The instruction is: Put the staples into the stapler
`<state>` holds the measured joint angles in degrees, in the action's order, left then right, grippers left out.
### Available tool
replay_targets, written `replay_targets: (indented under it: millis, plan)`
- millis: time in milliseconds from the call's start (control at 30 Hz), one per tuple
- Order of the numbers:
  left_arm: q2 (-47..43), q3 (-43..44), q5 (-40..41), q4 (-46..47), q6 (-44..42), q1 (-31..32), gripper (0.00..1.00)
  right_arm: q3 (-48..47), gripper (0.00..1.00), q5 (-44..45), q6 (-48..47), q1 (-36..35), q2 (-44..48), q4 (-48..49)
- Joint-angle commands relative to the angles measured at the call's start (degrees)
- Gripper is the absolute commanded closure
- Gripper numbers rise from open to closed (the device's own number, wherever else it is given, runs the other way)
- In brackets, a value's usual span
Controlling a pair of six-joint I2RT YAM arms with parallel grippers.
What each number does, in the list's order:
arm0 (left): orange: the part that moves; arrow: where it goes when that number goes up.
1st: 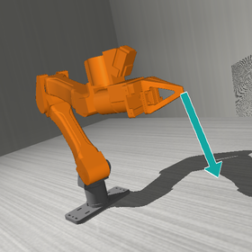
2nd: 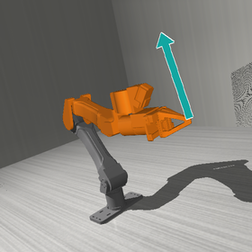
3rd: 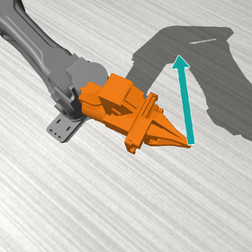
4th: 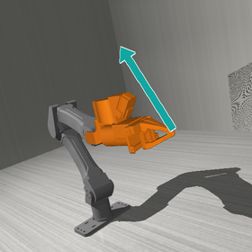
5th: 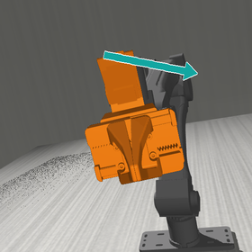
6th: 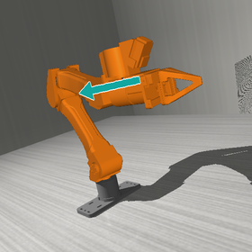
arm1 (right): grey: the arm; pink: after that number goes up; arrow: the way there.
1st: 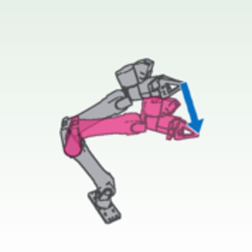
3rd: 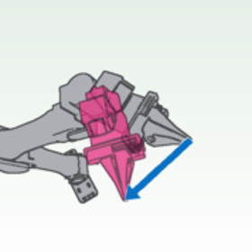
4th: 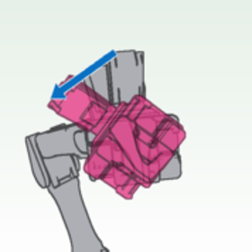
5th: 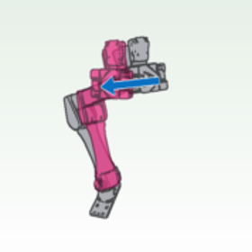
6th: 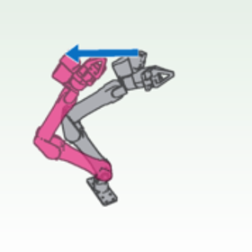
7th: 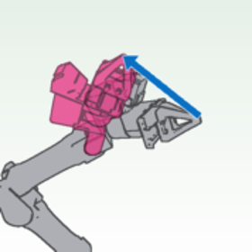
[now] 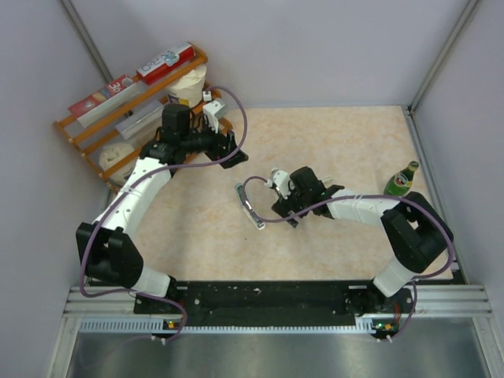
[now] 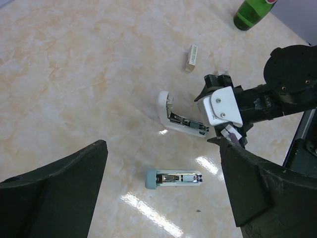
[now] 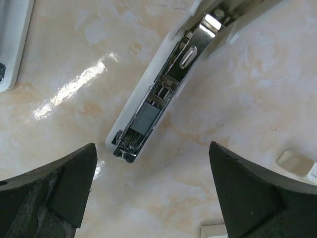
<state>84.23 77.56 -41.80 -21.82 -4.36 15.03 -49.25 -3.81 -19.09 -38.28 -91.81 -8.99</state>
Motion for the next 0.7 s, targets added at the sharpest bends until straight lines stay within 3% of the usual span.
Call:
replay_targets:
  millis: [0, 667]
  plan:
    - [-0.55, -1.71, -1.44, 3.98, 1.2, 0.0, 0.01, -3.3, 0.07, 6.35, -0.77, -2.58, -1.7, 2.31]
    - [7.0, 5.23, -3.28, 0.99, 3.39, 0.09, 0.01, -3.31, 0.09, 10.33, -2.35, -1.45, -2.06, 3.19]
